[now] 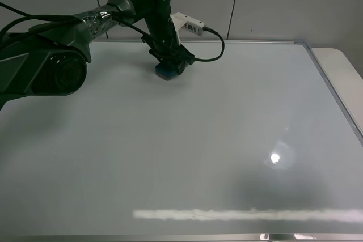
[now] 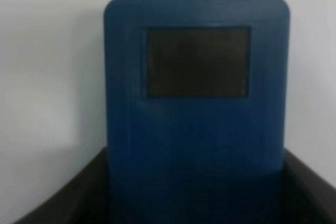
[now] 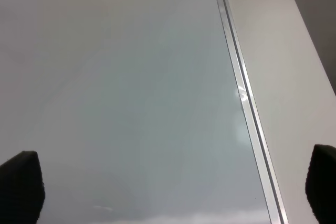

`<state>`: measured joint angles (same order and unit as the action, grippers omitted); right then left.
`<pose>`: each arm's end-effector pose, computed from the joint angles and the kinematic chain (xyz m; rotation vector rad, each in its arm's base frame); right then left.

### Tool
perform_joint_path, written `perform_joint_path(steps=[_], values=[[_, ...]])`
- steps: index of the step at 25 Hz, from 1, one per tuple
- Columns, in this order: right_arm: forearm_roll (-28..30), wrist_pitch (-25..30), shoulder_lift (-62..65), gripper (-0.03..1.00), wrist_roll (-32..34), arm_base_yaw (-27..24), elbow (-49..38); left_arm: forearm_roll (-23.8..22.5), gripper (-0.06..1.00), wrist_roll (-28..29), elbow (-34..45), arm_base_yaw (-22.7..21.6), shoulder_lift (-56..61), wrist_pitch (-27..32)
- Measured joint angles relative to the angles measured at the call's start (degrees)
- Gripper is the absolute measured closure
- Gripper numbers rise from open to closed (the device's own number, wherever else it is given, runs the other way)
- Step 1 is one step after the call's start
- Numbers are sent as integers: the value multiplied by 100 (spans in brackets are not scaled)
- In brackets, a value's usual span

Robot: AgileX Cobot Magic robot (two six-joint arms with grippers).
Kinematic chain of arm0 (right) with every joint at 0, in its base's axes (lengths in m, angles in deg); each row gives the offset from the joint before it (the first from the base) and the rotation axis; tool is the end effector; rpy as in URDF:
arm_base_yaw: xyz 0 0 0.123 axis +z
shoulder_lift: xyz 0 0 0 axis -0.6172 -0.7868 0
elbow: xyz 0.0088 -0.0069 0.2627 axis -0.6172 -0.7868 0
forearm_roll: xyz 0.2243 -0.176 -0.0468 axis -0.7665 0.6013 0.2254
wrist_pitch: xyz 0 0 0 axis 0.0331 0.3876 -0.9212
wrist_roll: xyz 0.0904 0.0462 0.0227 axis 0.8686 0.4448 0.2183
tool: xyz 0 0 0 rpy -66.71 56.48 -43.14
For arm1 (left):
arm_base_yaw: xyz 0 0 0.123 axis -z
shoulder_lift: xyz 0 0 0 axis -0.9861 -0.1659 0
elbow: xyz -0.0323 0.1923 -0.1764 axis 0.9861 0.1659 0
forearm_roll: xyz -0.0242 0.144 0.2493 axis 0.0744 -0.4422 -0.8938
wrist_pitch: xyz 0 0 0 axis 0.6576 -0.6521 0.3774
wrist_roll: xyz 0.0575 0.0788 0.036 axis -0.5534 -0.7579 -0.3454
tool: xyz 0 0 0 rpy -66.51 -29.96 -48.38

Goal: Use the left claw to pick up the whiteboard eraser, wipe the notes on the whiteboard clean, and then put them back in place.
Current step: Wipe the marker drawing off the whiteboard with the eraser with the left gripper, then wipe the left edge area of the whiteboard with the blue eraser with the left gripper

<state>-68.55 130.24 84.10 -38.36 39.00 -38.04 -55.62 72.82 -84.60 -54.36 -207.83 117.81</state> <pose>0.0635 -0.0030 0.2857 0.0047 2.0526 -0.0303 0.5164 -0.2559 0.0749 0.8343 2.6979 -0.1093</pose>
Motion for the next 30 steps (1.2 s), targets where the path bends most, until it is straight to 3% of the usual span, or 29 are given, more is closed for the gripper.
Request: perform_joint_path(steps=[8, 19, 30], values=[[0, 0, 0, -3, 0, 0, 0, 25, 40, 25, 0, -84, 6, 38], [0, 0, 0, -3, 0, 0, 0, -128, 40, 146, -418, 514, -133, 223], [0, 0, 0, -3, 0, 0, 0, -403, 40, 224, -426, 597, -100, 228]])
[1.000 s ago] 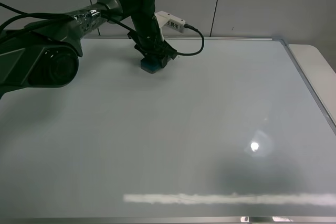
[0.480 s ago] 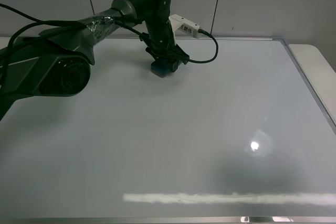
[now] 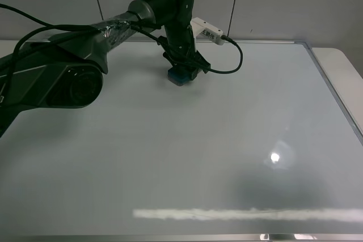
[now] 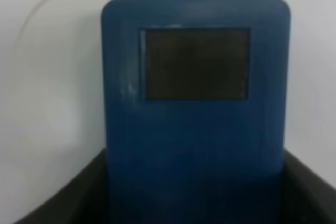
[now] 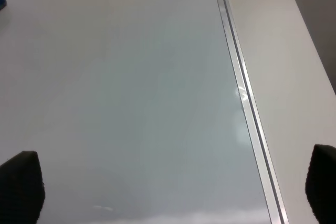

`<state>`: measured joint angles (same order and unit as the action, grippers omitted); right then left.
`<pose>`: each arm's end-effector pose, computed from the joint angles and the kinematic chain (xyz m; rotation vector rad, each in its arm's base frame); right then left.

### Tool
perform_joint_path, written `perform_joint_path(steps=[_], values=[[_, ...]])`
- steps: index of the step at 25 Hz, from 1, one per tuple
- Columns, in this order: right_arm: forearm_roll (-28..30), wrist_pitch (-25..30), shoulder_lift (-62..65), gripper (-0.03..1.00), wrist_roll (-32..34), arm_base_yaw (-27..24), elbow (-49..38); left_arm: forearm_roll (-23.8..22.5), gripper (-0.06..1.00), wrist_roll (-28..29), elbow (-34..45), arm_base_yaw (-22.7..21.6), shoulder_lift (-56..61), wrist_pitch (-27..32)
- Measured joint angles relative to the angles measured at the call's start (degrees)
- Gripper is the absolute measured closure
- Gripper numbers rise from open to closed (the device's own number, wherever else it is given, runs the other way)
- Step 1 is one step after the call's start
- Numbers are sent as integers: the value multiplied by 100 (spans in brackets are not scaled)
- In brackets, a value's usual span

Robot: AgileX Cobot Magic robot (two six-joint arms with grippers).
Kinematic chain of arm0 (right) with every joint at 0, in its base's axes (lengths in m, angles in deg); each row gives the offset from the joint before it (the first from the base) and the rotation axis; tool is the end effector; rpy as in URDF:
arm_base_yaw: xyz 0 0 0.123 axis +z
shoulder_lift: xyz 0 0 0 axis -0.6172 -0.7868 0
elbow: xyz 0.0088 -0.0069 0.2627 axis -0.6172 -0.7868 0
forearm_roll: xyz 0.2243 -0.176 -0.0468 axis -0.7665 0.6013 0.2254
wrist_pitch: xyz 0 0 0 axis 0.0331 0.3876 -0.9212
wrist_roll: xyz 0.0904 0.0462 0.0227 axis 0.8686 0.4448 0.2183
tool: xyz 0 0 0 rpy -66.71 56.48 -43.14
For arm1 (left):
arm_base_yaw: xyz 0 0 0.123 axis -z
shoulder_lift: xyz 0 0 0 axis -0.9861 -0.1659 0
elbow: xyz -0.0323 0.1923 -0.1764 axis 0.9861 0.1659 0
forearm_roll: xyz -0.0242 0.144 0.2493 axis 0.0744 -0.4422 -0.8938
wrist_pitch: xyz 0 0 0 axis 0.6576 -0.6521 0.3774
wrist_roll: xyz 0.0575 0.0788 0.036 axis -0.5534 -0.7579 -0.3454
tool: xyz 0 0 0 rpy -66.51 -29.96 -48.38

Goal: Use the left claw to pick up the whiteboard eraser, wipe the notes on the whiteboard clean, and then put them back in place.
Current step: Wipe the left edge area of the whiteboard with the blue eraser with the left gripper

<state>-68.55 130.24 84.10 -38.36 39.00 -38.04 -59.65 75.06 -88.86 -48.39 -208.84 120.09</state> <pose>0.0635 -0.0030 0.2857 0.0047 2.0526 -0.0303 0.4932 -0.3042 0.0874 0.9371 2.6387 -0.0510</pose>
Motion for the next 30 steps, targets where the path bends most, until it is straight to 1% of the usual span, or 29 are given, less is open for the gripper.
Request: perform_joint_path(steps=[7, 17, 24, 30], values=[[0, 0, 0, -3, 0, 0, 0, -106, 40, 179, 35, -110, 137, 177], [0, 0, 0, -3, 0, 0, 0, -101, 40, 466, 105, -186, 640, 259], [0, 0, 0, -3, 0, 0, 0, -71, 40, 517, 783, -194, 1181, 267], [0, 0, 0, -3, 0, 0, 0, -102, 40, 714, 1693, -218, 2019, 261]])
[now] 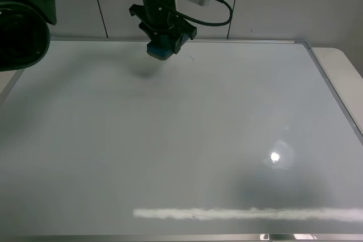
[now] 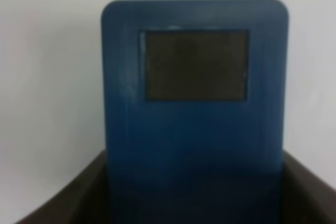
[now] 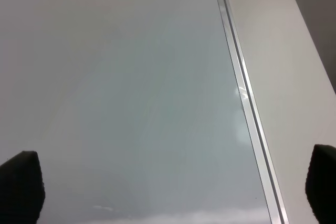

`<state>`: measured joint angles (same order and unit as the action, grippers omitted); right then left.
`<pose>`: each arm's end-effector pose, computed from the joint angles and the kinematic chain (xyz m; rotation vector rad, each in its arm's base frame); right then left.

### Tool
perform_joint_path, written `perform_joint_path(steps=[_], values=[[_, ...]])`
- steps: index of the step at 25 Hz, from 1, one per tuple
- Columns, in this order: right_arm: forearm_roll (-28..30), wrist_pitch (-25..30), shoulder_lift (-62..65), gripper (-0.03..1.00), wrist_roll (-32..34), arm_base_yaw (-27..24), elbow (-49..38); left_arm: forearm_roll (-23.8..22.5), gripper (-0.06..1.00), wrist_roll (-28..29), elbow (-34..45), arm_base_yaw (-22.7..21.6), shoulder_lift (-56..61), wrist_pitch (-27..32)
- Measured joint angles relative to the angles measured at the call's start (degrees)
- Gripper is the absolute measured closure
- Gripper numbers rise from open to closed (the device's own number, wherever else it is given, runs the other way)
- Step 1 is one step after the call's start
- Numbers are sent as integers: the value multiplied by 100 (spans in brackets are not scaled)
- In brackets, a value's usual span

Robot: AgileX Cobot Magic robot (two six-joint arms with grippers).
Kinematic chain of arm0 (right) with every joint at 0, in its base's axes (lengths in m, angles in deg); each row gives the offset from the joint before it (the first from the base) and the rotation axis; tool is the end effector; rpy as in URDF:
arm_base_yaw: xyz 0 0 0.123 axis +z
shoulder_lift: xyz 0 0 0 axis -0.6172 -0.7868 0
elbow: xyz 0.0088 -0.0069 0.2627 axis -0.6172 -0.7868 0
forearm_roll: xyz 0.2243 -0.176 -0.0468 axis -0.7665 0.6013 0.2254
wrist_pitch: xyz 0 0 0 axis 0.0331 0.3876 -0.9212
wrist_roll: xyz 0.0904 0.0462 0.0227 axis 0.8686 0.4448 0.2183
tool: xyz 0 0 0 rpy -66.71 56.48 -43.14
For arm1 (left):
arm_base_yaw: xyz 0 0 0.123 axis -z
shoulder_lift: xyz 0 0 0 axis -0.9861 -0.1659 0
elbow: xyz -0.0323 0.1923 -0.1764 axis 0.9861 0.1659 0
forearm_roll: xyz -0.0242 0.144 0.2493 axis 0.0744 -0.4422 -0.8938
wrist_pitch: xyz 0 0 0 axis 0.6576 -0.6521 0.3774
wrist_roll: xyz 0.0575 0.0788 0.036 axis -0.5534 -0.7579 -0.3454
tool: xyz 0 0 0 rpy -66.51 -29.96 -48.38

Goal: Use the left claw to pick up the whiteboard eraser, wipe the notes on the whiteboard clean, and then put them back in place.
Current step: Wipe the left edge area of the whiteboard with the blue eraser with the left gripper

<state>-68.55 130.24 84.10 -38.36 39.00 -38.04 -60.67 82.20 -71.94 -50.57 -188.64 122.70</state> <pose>0.0635 -0.0030 0.2857 0.0047 2.0526 -0.0303 0.4741 -0.2657 0.1891 0.7175 2.6921 -0.0513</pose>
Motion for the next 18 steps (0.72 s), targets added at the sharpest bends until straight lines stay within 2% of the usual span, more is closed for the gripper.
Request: perform_joint_path(steps=[8, 14, 18], values=[[0, 0, 0, -3, 0, 0, 0, -16, 40, 278, 1750, -263, 1302, -8], [0, 0, 0, -3, 0, 0, 0, -264, 40, 608, 3225, -655, 2525, -27], [0, 0, 0, -3, 0, 0, 0, -295, 40, 923, 4572, -1014, 3431, -509]])
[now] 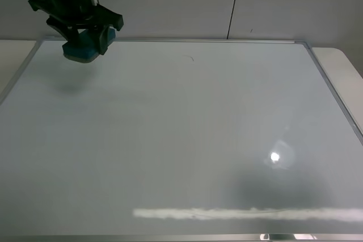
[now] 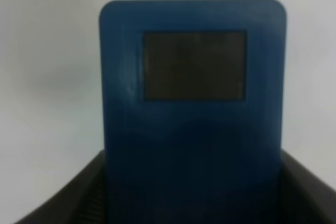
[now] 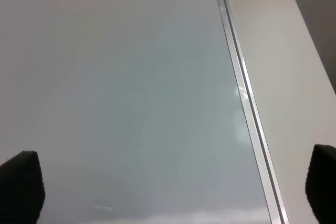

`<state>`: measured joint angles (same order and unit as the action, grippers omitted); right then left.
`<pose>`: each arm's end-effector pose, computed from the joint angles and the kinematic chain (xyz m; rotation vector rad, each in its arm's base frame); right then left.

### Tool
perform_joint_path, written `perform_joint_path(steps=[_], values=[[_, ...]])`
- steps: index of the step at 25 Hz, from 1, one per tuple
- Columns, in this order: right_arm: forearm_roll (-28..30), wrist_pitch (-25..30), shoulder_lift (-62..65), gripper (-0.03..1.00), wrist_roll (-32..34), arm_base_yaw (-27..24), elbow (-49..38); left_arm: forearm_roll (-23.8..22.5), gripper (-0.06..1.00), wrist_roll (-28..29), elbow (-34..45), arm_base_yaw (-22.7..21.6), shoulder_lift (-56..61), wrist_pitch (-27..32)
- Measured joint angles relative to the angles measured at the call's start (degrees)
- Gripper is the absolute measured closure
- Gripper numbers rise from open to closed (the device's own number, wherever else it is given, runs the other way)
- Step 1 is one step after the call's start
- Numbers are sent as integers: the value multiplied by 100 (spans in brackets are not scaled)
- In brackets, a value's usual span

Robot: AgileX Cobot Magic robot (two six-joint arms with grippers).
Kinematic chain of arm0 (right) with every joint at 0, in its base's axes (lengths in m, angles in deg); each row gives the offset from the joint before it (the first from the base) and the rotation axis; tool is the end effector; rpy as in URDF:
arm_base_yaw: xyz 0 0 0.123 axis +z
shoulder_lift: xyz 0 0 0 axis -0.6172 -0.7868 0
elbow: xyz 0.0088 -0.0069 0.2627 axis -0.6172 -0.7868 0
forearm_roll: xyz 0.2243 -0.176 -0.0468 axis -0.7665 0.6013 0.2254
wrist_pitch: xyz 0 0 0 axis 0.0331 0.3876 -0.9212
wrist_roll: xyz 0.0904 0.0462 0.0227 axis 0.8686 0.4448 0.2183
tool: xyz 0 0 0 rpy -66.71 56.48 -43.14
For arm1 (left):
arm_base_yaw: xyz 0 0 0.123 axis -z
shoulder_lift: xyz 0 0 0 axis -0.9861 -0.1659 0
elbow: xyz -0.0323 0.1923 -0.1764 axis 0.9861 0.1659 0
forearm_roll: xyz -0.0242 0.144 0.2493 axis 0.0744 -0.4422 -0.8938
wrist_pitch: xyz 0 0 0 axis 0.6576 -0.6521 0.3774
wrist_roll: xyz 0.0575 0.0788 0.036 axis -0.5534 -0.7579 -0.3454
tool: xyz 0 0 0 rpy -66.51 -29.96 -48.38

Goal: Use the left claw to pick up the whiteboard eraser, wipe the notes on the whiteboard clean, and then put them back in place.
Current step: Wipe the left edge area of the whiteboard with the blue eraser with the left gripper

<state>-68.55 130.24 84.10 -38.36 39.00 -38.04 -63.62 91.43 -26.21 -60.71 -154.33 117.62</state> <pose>0.0635 -0.0030 0.2857 0.0047 2.0526 -0.0303 0.3899 -0.1288 0.2270 0.2983 2.8654 0.0578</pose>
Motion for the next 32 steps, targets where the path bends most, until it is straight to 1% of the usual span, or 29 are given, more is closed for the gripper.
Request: perform_joint_path(steps=[4, 9, 13, 17, 20, 23, 27, 32], values=[[0, 0, 0, -3, 0, 0, 0, -6, 40, 329, 1446, -342, 888, -743], [0, 0, 0, -3, 0, 0, 0, -6, 40, 739, 3096, -638, 1585, -1819], [0, 0, 0, -3, 0, 0, 0, -6, 40, 817, 3892, -704, 1633, -2804], [0, 0, 0, -3, 0, 0, 0, -32, 40, 833, 4151, -717, 1371, -3421], [0, 0, 0, -3, 0, 0, 0, -171, 40, 835, 4156, -717, 1044, -3803], [0, 0, 0, -3, 0, 0, 0, -190, 40, 875, 4156, -717, 729, -4123], [0, 0, 0, -3, 0, 0, 0, -170, 40, 879, 4156, -717, 460, -4351], [0, 0, 0, -3, 0, 0, 0, -170, 40, 879, 4156, -717, 448, -4497]])
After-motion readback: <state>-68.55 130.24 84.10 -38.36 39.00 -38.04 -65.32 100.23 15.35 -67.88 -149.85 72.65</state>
